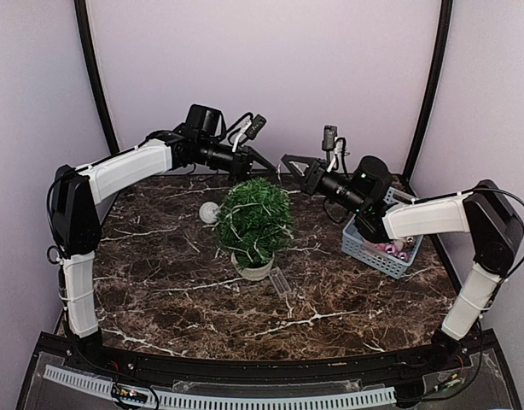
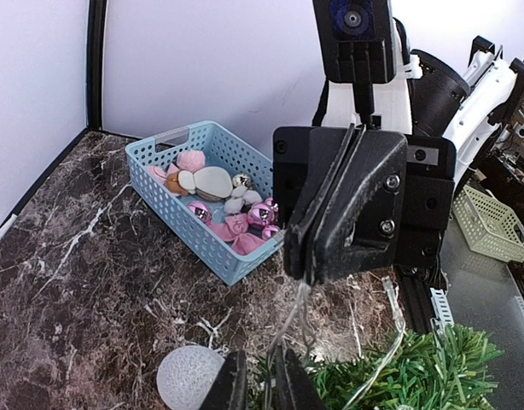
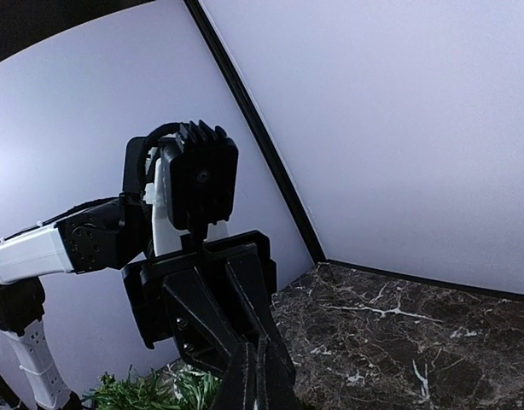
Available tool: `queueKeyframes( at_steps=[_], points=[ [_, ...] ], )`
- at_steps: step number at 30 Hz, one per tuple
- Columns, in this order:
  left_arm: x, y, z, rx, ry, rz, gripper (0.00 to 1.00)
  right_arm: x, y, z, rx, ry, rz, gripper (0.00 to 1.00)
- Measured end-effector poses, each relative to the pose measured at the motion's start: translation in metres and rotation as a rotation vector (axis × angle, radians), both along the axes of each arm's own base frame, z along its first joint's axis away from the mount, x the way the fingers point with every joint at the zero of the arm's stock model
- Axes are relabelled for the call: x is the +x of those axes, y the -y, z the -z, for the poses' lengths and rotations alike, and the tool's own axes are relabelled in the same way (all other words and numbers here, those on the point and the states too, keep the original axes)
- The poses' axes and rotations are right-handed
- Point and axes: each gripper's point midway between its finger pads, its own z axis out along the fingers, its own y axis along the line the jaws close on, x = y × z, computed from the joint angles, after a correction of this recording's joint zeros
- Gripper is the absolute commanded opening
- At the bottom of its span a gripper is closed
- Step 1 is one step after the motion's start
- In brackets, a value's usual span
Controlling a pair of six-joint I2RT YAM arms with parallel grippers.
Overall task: Decorate the small christmas tree
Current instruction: Wrap the side of the string light in the gap of the branches.
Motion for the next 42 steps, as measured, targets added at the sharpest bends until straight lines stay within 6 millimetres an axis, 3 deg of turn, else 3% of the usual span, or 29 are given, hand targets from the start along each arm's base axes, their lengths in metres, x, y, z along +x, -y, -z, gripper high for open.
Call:
queueKeyframes(
  at_steps=[5,10,16,20,24,30,35,38,42],
  points=[
    [-0.001,0.002,0.001,-0.002,0.005,0.013,0.00,0.000,0.000,0.001,-0.001,-0.001,0.000,0.00],
    [-0.001,0.003,0.003,0.004,0.009,0.015,0.00,0.001,0.000,0.001,-0.001,-0.002,0.000,0.00],
    [0.010,0.002,0.006,0.036,0.045,-0.045,0.00,0.002,0.000,0.004,-0.011,-0.004,0.011,0.37],
    [0.022,-0.001,0.011,0.070,0.083,-0.105,0.00,0.004,0.005,0.013,-0.033,-0.031,0.040,0.51],
    [0.031,-0.003,0.014,0.096,0.120,-0.144,0.00,0.001,0.017,0.024,-0.067,-0.061,0.077,0.60],
    [0.037,-0.006,0.017,0.118,0.149,-0.172,0.00,-0.005,0.034,0.035,-0.108,-0.107,0.127,0.70],
    [0.039,-0.008,0.015,0.124,0.161,-0.188,0.00,-0.013,0.052,0.047,-0.138,-0.145,0.181,0.72],
    [0.036,-0.010,0.003,0.115,0.180,-0.193,0.00,-0.016,0.062,0.051,-0.152,-0.165,0.211,0.72],
    [0.027,-0.016,-0.017,0.100,0.206,-0.193,0.00,-0.021,0.070,0.040,-0.171,-0.159,0.244,0.73]
  ],
)
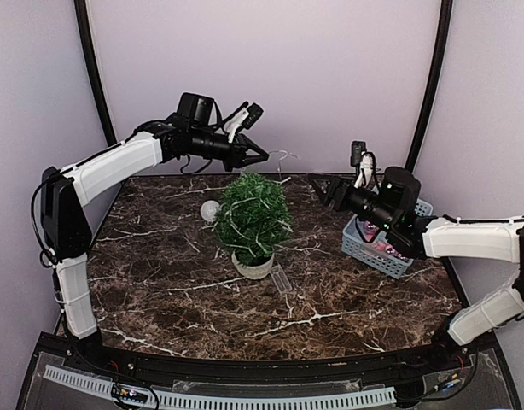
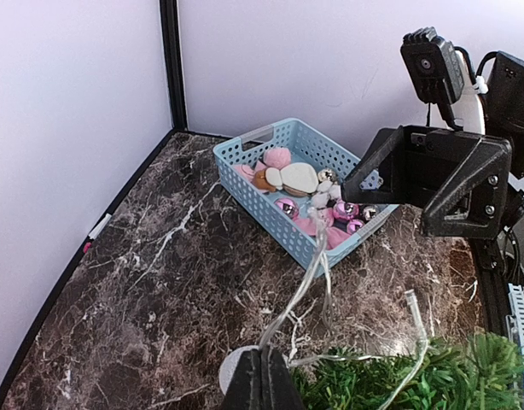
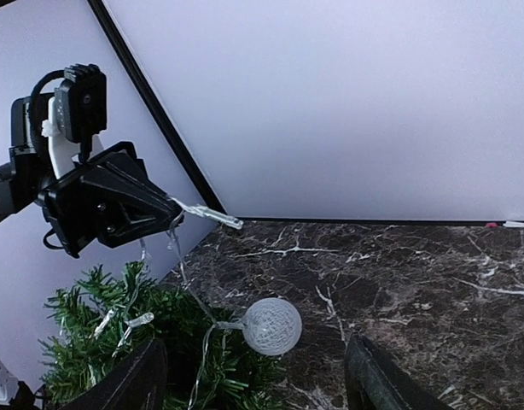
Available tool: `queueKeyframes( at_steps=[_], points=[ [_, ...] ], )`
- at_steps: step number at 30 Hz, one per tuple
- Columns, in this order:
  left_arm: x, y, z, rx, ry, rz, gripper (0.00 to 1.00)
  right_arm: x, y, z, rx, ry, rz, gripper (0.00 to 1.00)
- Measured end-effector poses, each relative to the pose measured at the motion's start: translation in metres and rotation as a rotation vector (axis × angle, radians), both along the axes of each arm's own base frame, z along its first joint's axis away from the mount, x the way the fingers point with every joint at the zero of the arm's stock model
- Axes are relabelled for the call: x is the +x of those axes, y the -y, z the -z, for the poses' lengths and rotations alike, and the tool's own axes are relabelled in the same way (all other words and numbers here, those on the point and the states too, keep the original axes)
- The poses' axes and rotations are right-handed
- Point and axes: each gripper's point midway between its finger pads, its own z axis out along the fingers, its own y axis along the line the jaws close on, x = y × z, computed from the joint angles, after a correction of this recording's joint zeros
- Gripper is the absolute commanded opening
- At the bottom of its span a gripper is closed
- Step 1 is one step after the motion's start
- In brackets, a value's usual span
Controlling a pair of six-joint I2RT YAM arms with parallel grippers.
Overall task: Decorate the small christmas tree
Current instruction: Wrap the side of the string light in the gap of the branches.
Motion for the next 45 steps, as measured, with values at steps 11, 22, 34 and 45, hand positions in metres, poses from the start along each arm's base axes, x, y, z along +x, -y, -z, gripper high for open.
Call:
queueKeyframes(
  at_steps=[11,22,34,45],
  points=[
    [-0.016,-0.003,-0.005,0.034,0.006,0.025,0.00,-0.031,-0.037,-0.060,-0.111,0.102,-0.049,0.70],
    [-0.015,-0.009,0.006,0.093,0.029,0.014,0.00,-0.012,-0.052,-0.056,-0.200,0.045,0.030,0.72],
    [-0.016,-0.008,0.007,0.093,0.023,0.020,0.00,0.049,-0.036,-0.071,-0.247,-0.058,-0.053,0.57],
    [-0.019,-0.008,0.007,0.094,0.024,0.033,0.00,0.040,-0.055,-0.074,-0.379,-0.040,-0.307,0.45]
  ],
)
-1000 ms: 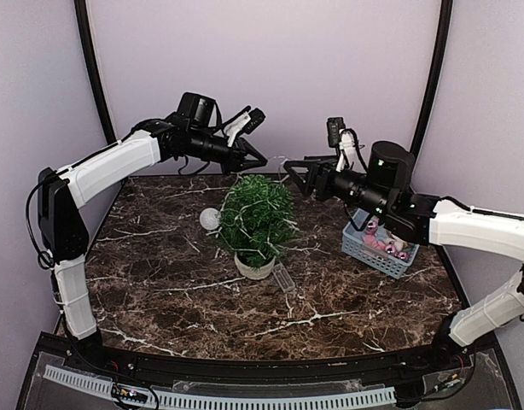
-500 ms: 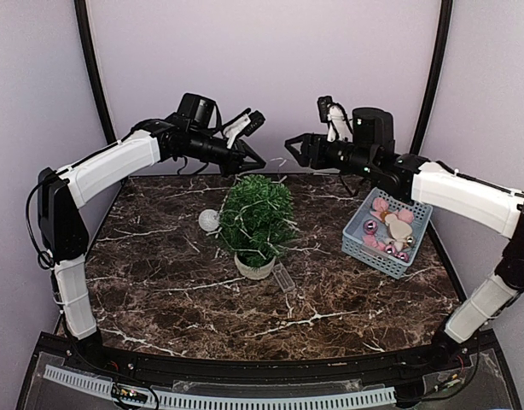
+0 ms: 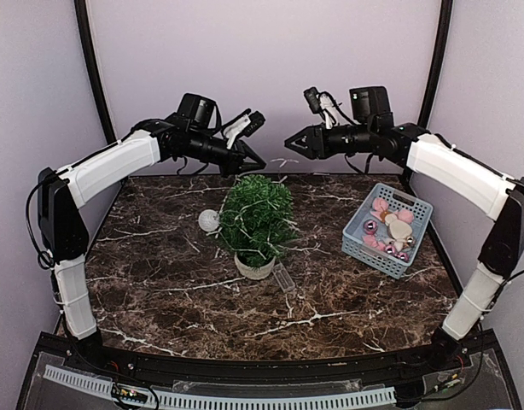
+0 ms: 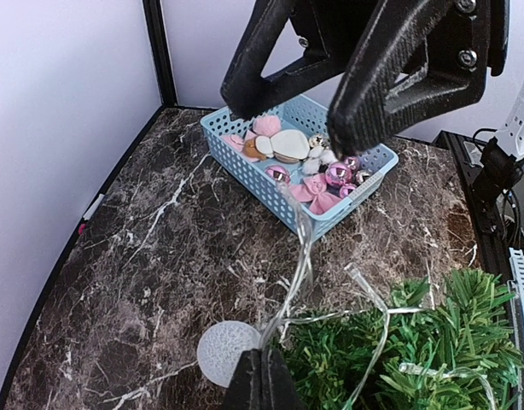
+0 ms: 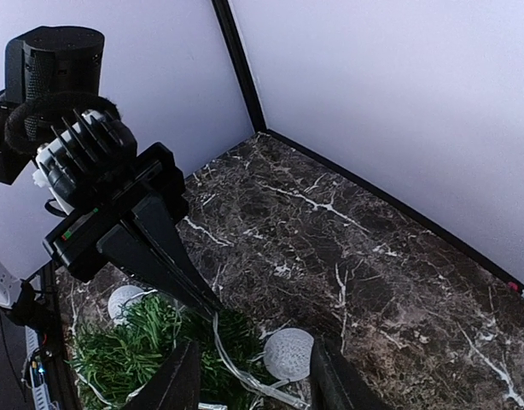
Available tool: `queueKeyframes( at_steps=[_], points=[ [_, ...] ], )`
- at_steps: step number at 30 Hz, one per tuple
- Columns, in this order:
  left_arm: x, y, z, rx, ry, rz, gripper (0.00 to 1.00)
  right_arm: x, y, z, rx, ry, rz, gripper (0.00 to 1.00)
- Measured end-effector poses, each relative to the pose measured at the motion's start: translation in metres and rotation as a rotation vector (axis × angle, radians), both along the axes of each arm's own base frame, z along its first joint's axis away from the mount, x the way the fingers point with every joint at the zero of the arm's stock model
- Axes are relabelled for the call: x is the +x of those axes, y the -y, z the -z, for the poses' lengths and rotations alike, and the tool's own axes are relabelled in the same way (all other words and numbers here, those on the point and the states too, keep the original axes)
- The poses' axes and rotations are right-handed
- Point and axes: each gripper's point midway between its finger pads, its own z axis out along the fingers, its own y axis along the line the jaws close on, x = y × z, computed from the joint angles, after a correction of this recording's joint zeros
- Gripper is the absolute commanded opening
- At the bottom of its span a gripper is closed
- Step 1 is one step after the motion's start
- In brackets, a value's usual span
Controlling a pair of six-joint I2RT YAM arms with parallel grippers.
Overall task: Decorate the small christmas tree
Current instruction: Wrap the side of the string light in the gap of the branches.
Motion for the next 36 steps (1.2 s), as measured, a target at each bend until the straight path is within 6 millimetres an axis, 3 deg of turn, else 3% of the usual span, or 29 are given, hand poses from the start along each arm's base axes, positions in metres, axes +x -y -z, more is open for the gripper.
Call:
queueKeyframes(
  at_steps=[10,16,19,24,28,34,36],
  points=[
    [-0.009,0.006,-0.003,0.006,0.001,0.022,0.00,-0.011,-0.020,0.009,-0.147,0.038,-0.138,0.40],
    [-0.014,0.008,-0.001,0.015,-0.008,0.031,0.00,-0.020,-0.033,0.024,-0.219,0.028,-0.199,0.36],
    [-0.015,0.008,-0.001,0.017,-0.010,0.033,0.00,-0.024,-0.037,0.032,-0.252,0.026,-0.219,0.29],
    [-0.016,0.008,-0.004,0.018,-0.003,0.035,0.00,-0.026,-0.035,0.040,-0.302,0.020,-0.215,0.27],
    [-0.016,0.009,-0.005,0.020,0.002,0.034,0.00,-0.025,-0.032,0.042,-0.328,0.028,-0.204,0.20],
    [-0.015,0.009,-0.004,0.023,0.007,0.032,0.00,-0.023,-0.030,0.042,-0.348,0.044,-0.198,0.00],
    [-0.015,0.009,-0.004,0.025,0.009,0.030,0.00,-0.024,-0.030,0.042,-0.351,0.045,-0.198,0.00]
  ],
)
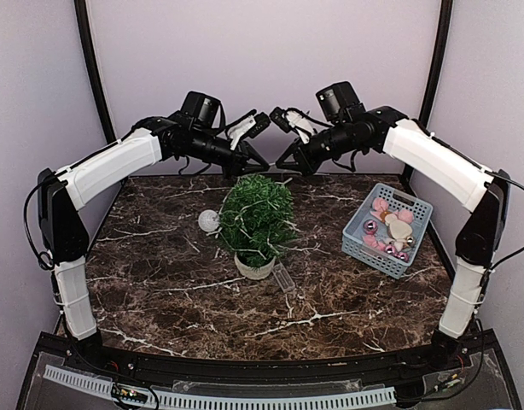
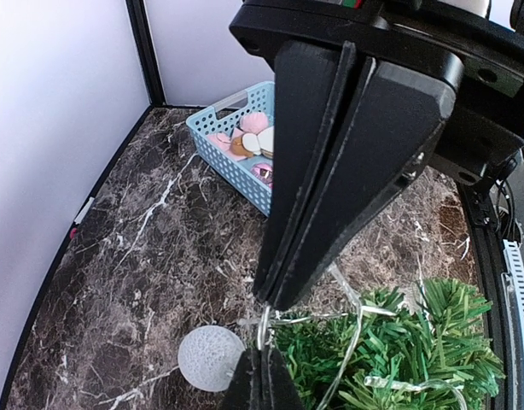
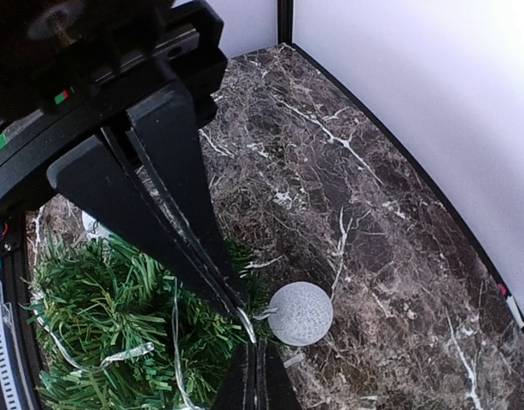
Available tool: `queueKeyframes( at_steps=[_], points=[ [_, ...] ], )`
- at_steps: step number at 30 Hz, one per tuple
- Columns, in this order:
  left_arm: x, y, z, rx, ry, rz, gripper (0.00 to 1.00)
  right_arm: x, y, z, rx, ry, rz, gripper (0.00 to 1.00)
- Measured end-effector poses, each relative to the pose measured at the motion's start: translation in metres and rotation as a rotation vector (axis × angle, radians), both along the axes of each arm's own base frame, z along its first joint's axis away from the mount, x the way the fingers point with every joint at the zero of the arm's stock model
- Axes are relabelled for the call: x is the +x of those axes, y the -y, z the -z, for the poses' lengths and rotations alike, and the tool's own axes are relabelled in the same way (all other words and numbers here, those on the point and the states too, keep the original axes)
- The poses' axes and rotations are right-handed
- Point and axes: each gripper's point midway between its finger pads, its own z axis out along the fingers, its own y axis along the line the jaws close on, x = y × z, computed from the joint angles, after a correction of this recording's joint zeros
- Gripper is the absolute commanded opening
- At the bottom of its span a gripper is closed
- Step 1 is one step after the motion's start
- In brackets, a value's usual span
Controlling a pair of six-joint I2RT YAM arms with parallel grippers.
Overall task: Decorate the small christmas tree
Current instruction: Wrap the side of the string light in the gap of the branches.
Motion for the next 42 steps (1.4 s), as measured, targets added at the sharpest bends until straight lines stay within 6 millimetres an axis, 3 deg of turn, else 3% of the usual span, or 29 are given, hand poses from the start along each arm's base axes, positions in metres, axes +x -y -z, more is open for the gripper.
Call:
queueKeyframes(
  at_steps=[2,3,7,10,13,18,23,28,36,42],
  points=[
    [0.000,0.000,0.000,0.002,0.001,-0.002,0.20,0.000,0.000,0.000,-0.002,0.006,-0.001,0.00],
    [0.001,0.000,0.000,0.002,0.002,-0.004,0.36,0.001,0.000,0.000,-0.001,0.009,0.002,0.00],
    [0.005,-0.003,-0.001,0.006,0.011,-0.040,0.67,0.008,0.004,0.009,0.004,0.031,0.051,0.00],
    [0.005,-0.010,-0.006,-0.001,0.028,-0.086,0.79,0.007,0.014,0.016,0.013,0.042,0.109,0.00],
    [-0.002,-0.021,-0.018,-0.026,0.052,-0.130,0.86,0.004,0.024,0.009,0.058,0.072,0.163,0.00],
    [-0.018,-0.043,-0.063,-0.132,0.112,-0.214,0.89,-0.004,0.037,-0.026,0.208,0.145,0.225,0.00],
    [-0.018,-0.053,-0.102,-0.250,0.109,-0.274,0.88,-0.009,0.038,-0.041,0.332,0.165,0.245,0.00],
    [-0.008,-0.053,-0.092,-0.288,-0.019,-0.280,0.72,-0.008,0.033,-0.038,0.394,0.148,0.242,0.00],
    [0.003,-0.041,-0.060,-0.297,-0.224,-0.261,0.73,-0.015,0.026,-0.039,0.489,0.133,0.187,0.00],
    [-0.001,-0.036,-0.066,-0.330,-0.295,-0.240,0.71,-0.024,0.019,-0.047,0.550,0.131,0.124,0.00]
  ],
)
